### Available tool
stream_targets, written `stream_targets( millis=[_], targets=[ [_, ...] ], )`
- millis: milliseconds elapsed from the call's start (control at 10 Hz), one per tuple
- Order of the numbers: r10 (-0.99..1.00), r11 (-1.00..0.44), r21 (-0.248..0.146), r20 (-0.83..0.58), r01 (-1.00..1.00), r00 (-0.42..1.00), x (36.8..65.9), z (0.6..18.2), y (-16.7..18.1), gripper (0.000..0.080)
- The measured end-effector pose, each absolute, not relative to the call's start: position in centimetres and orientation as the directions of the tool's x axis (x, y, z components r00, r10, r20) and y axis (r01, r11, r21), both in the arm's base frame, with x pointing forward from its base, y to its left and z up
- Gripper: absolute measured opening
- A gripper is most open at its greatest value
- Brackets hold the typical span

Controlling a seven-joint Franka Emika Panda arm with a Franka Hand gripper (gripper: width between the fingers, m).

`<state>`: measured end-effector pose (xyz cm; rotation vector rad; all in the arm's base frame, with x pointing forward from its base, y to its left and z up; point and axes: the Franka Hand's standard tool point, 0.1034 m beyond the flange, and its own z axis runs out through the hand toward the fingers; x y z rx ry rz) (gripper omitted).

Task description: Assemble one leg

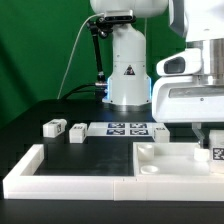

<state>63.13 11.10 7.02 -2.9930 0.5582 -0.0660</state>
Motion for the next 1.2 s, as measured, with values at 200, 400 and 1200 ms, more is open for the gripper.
stream_targets(
  millis=[200,400,1200],
  targets=[
    [-0.642,-0.761,-0.119,-0.003,-0.638,0.767,62.86,6.93,11.08,0.0290],
    [-0.861,-0.503,-0.114,-0.019,-0.857,0.508,62.65,6.90,11.15,0.0290],
    [-0.954,0.271,-0.046,-0.143,-0.962,-0.262,62.27,6.90,11.02,0.0291]
  ],
)
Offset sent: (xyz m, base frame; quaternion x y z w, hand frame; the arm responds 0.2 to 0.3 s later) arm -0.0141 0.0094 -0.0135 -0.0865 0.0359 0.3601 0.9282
